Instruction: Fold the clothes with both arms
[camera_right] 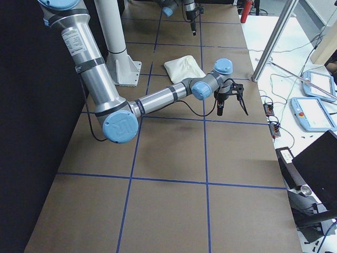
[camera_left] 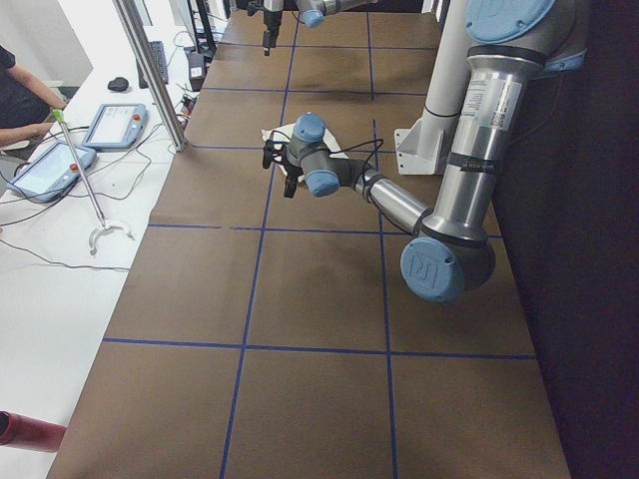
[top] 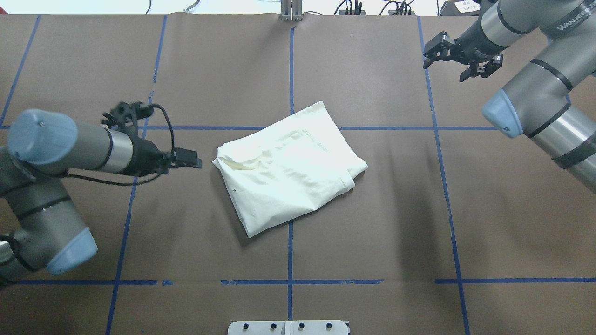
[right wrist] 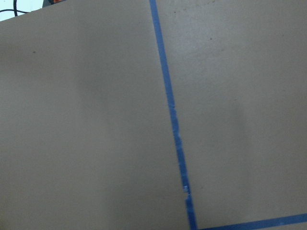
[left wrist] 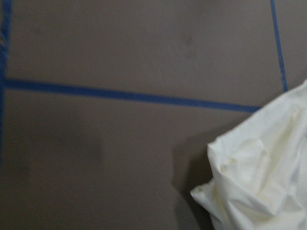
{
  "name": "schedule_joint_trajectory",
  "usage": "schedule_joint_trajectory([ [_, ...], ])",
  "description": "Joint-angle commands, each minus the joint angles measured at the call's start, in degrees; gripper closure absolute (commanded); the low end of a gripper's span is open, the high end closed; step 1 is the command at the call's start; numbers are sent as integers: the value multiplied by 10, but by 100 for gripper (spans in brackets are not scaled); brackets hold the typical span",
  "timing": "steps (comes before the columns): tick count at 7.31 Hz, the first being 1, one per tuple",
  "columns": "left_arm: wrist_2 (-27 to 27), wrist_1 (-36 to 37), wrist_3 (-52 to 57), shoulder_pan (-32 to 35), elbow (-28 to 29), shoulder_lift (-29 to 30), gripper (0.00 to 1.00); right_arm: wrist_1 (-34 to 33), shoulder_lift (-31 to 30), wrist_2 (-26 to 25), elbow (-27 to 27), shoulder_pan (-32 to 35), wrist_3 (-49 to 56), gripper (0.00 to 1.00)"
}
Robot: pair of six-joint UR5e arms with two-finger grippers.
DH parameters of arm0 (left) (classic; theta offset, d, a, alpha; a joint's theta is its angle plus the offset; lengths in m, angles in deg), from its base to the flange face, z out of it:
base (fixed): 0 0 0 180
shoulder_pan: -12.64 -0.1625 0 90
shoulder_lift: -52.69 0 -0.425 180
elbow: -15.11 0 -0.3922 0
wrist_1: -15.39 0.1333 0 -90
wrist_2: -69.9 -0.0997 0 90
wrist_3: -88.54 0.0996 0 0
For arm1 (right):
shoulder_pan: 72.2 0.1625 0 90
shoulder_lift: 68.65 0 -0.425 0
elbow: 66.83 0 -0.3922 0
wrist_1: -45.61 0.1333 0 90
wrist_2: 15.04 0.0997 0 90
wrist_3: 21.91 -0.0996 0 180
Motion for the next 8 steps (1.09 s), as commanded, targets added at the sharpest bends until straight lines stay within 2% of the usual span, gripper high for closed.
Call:
schedule_joint_trajectory([
  [1,47,129,236,142,-1,-6,0,-48,-59,8,-1,81,210,0],
  [2,62,191,352,200,3,-8,0,-71,-87,59,-4,124,298,0],
  [3,62,235,473,257,15,-13,0,-89,-132,88,-4,172,411,0],
  [4,76,251,573,310,31,-31,0,-109,-170,92,3,212,500,0],
  [5,95,249,657,346,46,-57,0,-151,-182,93,10,232,560,0],
  [6,120,246,692,353,44,-82,0,-203,-190,93,17,253,595,0],
  [7,134,213,667,351,48,-121,0,-229,-190,94,40,254,589,0],
  [8,135,144,621,351,85,-121,0,-219,-182,95,46,254,590,0],
])
